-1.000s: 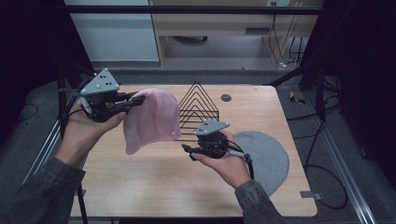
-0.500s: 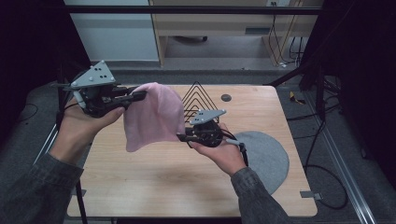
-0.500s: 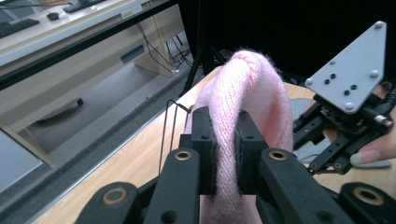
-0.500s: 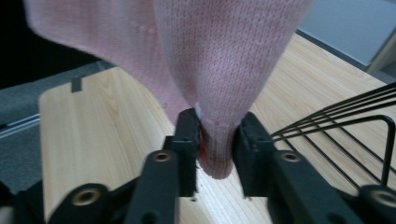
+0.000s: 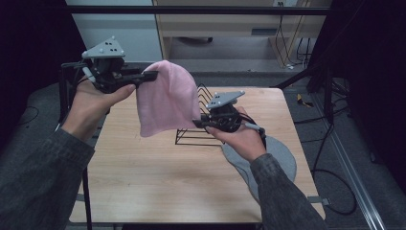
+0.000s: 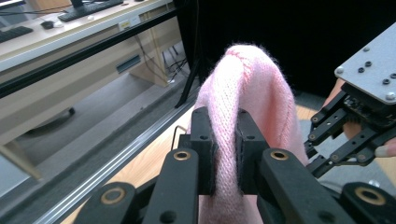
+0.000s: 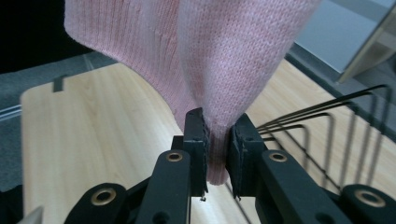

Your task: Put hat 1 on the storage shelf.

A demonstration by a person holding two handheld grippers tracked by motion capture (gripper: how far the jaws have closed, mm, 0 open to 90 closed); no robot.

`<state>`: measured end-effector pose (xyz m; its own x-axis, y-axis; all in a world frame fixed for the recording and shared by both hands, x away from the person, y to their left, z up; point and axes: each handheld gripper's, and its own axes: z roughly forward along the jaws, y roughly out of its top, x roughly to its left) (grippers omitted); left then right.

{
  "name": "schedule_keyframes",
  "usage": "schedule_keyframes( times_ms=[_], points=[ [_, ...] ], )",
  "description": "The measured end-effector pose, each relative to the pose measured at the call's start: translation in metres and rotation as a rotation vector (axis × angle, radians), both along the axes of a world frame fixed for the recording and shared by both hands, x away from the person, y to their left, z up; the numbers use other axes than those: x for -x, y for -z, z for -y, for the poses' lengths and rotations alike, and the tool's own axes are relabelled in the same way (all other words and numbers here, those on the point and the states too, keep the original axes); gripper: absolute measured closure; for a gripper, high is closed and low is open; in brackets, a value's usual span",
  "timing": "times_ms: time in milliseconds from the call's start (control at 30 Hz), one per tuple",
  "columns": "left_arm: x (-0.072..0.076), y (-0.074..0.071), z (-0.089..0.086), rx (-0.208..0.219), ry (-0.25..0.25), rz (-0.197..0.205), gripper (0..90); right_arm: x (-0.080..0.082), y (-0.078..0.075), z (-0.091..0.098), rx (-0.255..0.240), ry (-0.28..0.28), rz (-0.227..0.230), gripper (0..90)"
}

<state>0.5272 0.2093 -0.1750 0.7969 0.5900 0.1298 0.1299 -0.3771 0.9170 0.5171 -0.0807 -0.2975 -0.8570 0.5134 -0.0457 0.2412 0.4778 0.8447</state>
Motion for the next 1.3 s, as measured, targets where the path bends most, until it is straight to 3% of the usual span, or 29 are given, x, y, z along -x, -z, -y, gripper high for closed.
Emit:
schedule_keyframes(
  times_ms=[133, 233, 433, 567, 633, 1000, 1067, 1300],
  points=[
    [-0.009, 0.002, 0.005, 0.033, 0.001, -0.015, 80.6, -0.010, -0.005, 0.008, -0.016, 0.028, 0.000, 79.9],
    [-0.010, 0.003, 0.010, 0.024, -0.010, -0.006, 80.6, -0.012, -0.006, 0.015, -0.025, 0.048, 0.002, 80.0],
    [-0.018, 0.003, 0.016, 0.047, -0.026, -0.023, 80.4, -0.023, -0.011, 0.030, -0.038, 0.080, 0.002, 80.2],
    [-0.039, 0.006, 0.023, 0.062, -0.029, -0.048, 80.2, -0.033, -0.009, 0.034, -0.048, 0.101, -0.004, 80.1],
    [-0.042, 0.007, 0.025, 0.064, -0.026, -0.052, 80.2, -0.035, -0.008, 0.035, -0.054, 0.107, -0.008, 80.1],
    [-0.092, 0.018, 0.054, 0.031, -0.009, -0.079, 79.8, -0.060, 0.006, 0.051, -0.080, 0.164, -0.029, 80.1],
    [-0.099, 0.020, 0.057, 0.019, -0.008, -0.073, 79.8, -0.064, 0.009, 0.054, -0.072, 0.175, -0.029, 80.1],
    [-0.110, 0.023, 0.062, 0.046, 0.002, -0.075, 79.5, -0.074, 0.014, 0.058, -0.067, 0.193, -0.042, 79.8]
  ],
)
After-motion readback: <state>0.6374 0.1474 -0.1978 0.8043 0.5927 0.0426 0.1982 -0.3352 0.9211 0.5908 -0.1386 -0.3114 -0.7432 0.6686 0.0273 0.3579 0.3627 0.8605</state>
